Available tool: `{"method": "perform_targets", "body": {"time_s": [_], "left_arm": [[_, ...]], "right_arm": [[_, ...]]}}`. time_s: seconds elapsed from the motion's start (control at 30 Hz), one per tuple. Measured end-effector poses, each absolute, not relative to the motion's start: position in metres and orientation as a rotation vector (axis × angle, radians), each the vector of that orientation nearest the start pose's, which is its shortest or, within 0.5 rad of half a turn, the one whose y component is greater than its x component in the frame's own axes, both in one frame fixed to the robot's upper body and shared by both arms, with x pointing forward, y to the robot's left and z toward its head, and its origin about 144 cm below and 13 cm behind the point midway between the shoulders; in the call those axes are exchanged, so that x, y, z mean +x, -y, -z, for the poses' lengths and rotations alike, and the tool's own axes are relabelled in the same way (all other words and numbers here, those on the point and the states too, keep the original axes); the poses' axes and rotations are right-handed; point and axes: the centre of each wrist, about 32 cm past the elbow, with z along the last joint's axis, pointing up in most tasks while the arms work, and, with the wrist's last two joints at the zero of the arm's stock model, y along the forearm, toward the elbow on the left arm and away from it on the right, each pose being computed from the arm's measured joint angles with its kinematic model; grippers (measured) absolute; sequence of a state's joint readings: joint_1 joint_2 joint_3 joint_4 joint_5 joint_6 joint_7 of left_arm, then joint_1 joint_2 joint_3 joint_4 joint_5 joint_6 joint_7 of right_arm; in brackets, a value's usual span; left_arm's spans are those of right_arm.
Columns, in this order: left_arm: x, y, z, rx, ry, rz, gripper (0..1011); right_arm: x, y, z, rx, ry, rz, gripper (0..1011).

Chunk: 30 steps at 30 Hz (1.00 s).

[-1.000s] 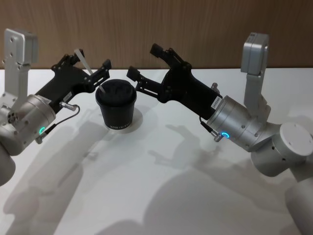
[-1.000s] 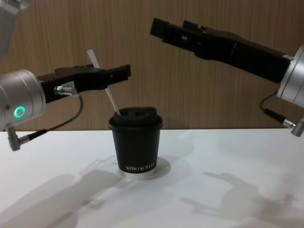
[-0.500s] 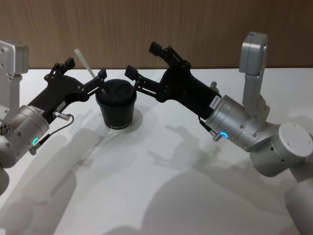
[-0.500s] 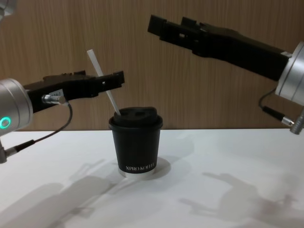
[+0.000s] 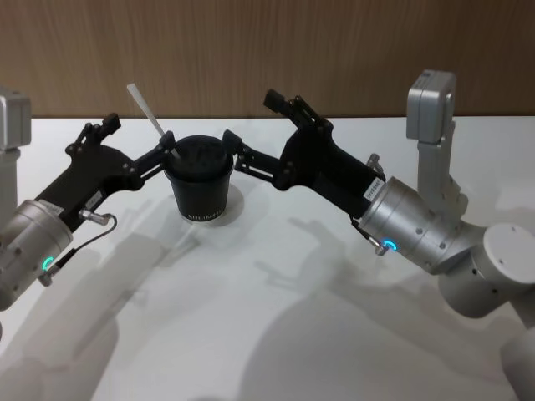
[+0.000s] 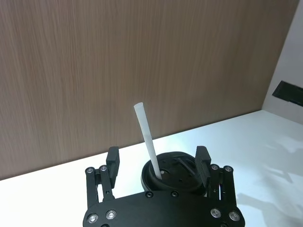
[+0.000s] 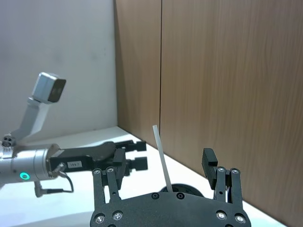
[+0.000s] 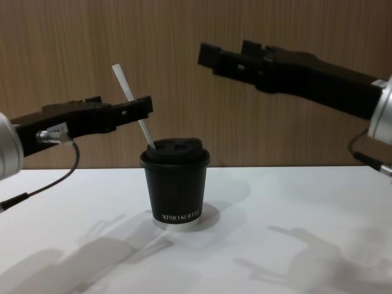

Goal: Pick up the straw with one hand, pass it to the other hand, and insert it into the cup.

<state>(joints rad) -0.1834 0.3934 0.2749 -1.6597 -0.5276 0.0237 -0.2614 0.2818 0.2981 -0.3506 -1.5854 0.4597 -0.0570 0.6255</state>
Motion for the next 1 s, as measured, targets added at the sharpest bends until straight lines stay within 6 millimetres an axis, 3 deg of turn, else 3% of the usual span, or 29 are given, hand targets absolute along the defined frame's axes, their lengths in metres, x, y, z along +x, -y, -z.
{"method": "perform_targets", "body": {"time_s": [0.43,1.0], "left_arm": [[0.475,-0.261,-1.214,-0.205,0.023,-0.986,1000],[0.468,-0.265,-1.211,-0.219,0.025,-0.977,1000]], "right_arm": [[0.497,0.213,-1.223,0.162,0.137,0.634,1001],[0.49,0.216,-1.222,0.141,0.138,0.65,1001]]}}
